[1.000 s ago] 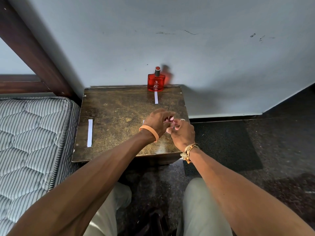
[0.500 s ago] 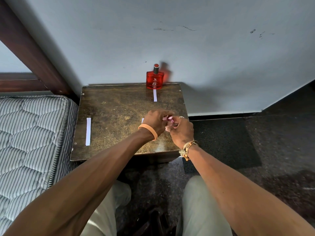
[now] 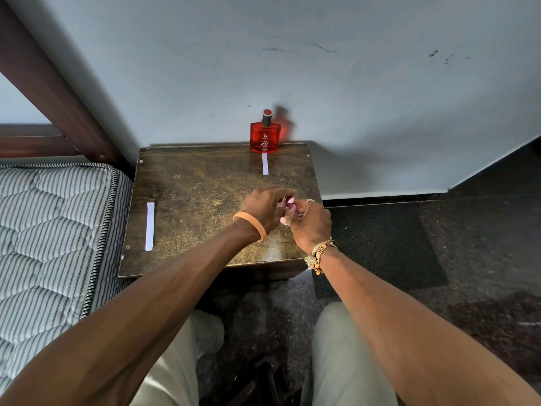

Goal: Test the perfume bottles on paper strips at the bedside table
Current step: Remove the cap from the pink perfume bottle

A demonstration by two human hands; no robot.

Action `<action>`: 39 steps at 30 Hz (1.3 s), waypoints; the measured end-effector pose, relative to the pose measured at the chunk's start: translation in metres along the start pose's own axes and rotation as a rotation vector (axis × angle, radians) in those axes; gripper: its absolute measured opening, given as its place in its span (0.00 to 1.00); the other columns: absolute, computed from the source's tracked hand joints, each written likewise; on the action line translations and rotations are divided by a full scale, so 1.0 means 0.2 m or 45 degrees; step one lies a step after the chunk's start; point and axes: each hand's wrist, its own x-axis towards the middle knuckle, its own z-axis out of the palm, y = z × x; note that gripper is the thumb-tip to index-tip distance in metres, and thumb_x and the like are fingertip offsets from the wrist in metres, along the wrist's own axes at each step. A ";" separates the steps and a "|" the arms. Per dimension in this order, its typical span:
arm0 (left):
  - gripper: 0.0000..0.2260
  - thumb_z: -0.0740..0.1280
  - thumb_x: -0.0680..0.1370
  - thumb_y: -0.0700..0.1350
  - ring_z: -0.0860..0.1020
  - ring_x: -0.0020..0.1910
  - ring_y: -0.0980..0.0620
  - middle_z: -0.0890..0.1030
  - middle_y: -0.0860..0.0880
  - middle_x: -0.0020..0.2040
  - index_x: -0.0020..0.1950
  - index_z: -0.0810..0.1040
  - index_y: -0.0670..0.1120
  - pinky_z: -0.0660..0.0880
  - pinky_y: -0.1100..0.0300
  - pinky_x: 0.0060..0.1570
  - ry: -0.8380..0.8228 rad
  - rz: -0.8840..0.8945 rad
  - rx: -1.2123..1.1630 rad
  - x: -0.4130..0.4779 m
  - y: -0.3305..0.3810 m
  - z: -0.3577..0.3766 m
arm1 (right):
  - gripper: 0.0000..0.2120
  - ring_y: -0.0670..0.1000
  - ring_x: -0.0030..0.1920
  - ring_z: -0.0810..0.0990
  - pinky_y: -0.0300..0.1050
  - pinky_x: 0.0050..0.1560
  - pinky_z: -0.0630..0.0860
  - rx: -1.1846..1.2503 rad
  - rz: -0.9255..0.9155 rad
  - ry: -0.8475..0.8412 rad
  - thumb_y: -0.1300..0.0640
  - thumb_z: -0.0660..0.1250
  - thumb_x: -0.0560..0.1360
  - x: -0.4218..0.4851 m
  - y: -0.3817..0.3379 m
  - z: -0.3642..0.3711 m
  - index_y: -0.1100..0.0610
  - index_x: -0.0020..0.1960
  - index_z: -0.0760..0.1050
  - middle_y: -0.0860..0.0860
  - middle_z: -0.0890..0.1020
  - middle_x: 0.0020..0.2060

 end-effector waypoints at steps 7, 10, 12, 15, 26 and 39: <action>0.07 0.72 0.73 0.45 0.81 0.45 0.52 0.84 0.51 0.46 0.50 0.82 0.49 0.79 0.57 0.47 0.022 -0.080 0.032 0.01 0.00 -0.01 | 0.11 0.47 0.40 0.79 0.37 0.40 0.74 -0.024 -0.004 0.007 0.56 0.73 0.74 0.00 0.00 0.01 0.53 0.56 0.83 0.51 0.86 0.45; 0.15 0.72 0.73 0.44 0.80 0.54 0.49 0.82 0.48 0.56 0.59 0.79 0.49 0.78 0.53 0.54 -0.014 -0.005 0.019 0.00 0.03 0.00 | 0.10 0.47 0.40 0.79 0.35 0.37 0.71 -0.046 0.015 0.006 0.56 0.75 0.72 0.00 0.00 0.01 0.53 0.54 0.84 0.50 0.86 0.44; 0.16 0.69 0.74 0.39 0.79 0.56 0.49 0.82 0.48 0.58 0.61 0.79 0.50 0.77 0.53 0.55 -0.047 0.051 0.009 -0.01 0.04 0.00 | 0.07 0.48 0.39 0.80 0.33 0.34 0.68 -0.059 0.011 0.007 0.56 0.75 0.72 0.00 0.00 0.00 0.53 0.50 0.84 0.49 0.85 0.40; 0.10 0.69 0.74 0.40 0.81 0.48 0.51 0.85 0.50 0.49 0.52 0.83 0.51 0.78 0.57 0.48 -0.047 -0.003 0.018 0.00 0.05 -0.01 | 0.04 0.49 0.38 0.80 0.33 0.31 0.66 -0.065 -0.017 0.006 0.57 0.75 0.72 0.00 0.01 0.00 0.53 0.47 0.84 0.49 0.82 0.35; 0.11 0.73 0.72 0.46 0.81 0.48 0.49 0.84 0.49 0.49 0.54 0.82 0.48 0.78 0.55 0.48 -0.025 -0.071 0.035 0.02 0.02 -0.02 | 0.13 0.49 0.43 0.82 0.40 0.43 0.79 -0.043 -0.013 0.004 0.59 0.74 0.72 0.00 0.00 0.00 0.53 0.57 0.83 0.52 0.86 0.46; 0.20 0.68 0.74 0.43 0.77 0.61 0.48 0.80 0.48 0.62 0.66 0.76 0.52 0.75 0.52 0.59 -0.181 -0.001 0.039 0.02 0.02 -0.05 | 0.10 0.49 0.41 0.83 0.40 0.39 0.78 -0.042 -0.001 0.006 0.55 0.74 0.73 0.02 0.01 0.01 0.50 0.54 0.84 0.50 0.86 0.43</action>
